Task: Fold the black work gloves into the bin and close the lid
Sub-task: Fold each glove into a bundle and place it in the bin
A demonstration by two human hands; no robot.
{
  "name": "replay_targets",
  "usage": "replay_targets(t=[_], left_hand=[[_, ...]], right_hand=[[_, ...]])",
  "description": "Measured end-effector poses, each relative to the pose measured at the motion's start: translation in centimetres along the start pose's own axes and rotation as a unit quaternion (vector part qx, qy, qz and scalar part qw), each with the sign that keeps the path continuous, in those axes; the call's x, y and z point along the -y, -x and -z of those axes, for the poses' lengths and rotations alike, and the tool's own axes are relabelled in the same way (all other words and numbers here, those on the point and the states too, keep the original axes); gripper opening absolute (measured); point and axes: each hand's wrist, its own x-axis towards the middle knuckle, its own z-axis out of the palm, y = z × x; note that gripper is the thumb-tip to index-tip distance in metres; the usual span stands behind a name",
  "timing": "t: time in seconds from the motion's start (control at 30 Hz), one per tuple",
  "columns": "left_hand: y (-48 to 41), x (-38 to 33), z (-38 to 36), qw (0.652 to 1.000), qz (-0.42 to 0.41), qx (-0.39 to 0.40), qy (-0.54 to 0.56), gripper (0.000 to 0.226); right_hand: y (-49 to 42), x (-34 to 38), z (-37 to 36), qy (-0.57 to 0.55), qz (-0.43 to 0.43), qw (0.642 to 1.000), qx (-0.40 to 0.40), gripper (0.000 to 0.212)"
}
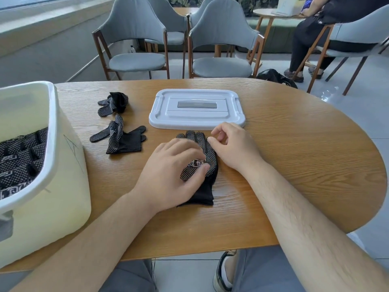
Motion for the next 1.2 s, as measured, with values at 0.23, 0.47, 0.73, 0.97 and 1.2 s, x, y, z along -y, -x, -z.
replay_targets(t=[0.23, 0.47, 0.73, 0.97, 1.2], left_hand=[[2.9, -1.1, -0.3, 0.992, -0.07, 0.101, -0.012, 0.038], [3.4, -1.2, -0.5, 0.991, -0.091, 0.09, -0.027, 0.036], [3.4, -1.2, -0.4, 0.988, -0.113, 0.103, -0.019, 0.026], [3.4, -1.3, -0.5, 0.987, -0.133, 0.088, -0.037, 0.025], [3.2, -1.1, -0.5, 0.988, -0.126, 0.086, -0.009, 0.024]], right_hand=[[0.1, 0.5, 0.2, 0.025, 0.009, 1.0, 0.009, 0.01], [0.5, 0.6, 0.3, 0.021, 0.017, 0.999, 0.022, 0.026], [0.7, 1.1, 0.2, 0.038, 0.006, 0.999, 0.011, 0.026], [0.1, 6.0, -1.1, 0.12, 0.074, 0.984, 0.108, 0.084], [-0.4, 4.8, -2.7, 0.081, 0.068, 0.99, 0.093, 0.058]])
